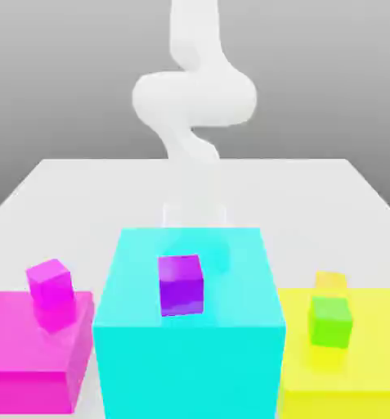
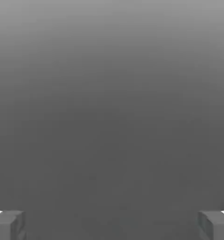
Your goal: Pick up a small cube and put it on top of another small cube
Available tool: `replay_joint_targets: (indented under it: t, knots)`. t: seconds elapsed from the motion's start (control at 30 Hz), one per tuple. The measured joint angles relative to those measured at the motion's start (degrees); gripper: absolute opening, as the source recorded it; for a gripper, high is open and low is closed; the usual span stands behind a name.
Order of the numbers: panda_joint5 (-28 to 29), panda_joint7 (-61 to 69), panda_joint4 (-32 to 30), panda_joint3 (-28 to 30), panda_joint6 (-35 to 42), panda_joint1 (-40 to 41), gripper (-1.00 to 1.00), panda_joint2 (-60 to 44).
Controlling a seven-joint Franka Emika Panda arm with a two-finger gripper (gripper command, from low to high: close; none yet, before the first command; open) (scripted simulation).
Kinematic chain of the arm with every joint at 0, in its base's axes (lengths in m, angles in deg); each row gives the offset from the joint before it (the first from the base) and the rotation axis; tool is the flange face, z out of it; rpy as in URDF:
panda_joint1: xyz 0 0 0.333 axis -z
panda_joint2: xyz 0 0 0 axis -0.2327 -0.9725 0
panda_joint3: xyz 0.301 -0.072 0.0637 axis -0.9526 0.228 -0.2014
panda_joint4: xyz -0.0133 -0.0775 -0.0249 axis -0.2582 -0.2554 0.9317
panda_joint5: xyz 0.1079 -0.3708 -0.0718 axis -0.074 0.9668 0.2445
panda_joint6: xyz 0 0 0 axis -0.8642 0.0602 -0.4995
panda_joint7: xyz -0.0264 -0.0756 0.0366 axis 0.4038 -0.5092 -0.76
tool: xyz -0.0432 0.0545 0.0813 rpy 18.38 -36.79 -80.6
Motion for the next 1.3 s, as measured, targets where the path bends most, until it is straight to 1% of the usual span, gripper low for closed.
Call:
replay_joint_targets:
  t: [0.2, 0.43, 0.63, 0.8, 0.9, 1.03, 1.17, 1.3]
  knots:
    - [0.1, -13.5, -7.4, -11.5, -7.2, 0.4, 0.00, -10.4]
    - [0.6, -29.1, -15.8, -23.1, -15.4, -0.1, 0.00, -22.3]
    - [0.5, -42.1, -23.0, -31.3, -22.3, -1.9, 0.00, -32.4]
    - [-1.9, -50.5, -28.6, -36.1, -27.9, -6.3, 0.00, -39.6]
    - [1.2, -54.2, -28.6, -35.5, -29.7, -7.6, 0.00, -42.3]
    - [8.7, -60.0, -27.6, -32.3, -31.7, -8.0, 0.00, -45.7]
    - [17.7, -66.6, -26.6, -27.1, -33.8, -11.1, 0.00, -49.3]
    - [26.0, -72.7, -25.6, -19.6, -36.0, -16.6, 0.00, -52.9]
